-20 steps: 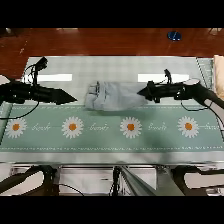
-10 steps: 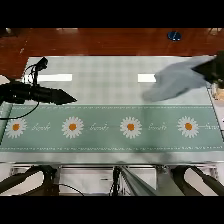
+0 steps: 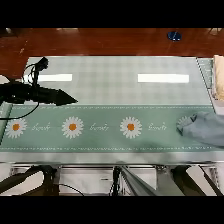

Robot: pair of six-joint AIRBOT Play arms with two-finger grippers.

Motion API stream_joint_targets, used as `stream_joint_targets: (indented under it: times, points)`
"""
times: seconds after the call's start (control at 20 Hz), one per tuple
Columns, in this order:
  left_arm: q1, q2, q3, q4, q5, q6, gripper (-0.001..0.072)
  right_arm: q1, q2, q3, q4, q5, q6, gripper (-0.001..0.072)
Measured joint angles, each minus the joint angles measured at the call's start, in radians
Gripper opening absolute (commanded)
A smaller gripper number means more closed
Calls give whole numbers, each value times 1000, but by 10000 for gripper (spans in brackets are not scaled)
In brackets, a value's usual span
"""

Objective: Fold the shirts.

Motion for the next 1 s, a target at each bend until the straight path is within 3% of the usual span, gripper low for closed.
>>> stream_joint_targets:
  times: [0.45,0.5,0.55,0.6,0.7,0.75,0.8,0.85,0.9,1.0]
  points:
    - [0,0,0,-21,-76,-3,28,-125,-16,-255,-452,85,-18,38]
    - [0,0,0,-23,-77,-4,27,-127,-17,-288,-509,84,-18,183]
    - [0,0,0,-26,-79,-4,28,-128,-17,-319,-561,74,-18,399]
    - [0,0,0,-26,-79,-8,28,-129,-17,-348,-611,58,-21,532]
    - [0,0,0,-27,-78,-7,28,-130,-17,-391,-670,7,-31,540]
    - [0,0,0,-27,-73,-7,27,-131,-17,-403,-695,-29,-37,497]
    - [0,0,0,-28,-60,-7,29,-131,-17,-412,-708,-74,-39,407]
    - [0,0,0,-28,-43,-7,35,-128,-18,-414,-703,-129,-41,387]
    - [0,0,0,-31,-23,-7,65,-118,-18,-407,-669,-199,-42,386]
    - [0,0,5,-59,19,-7,46,-72,-18,-364,-474,-370,-68,388]
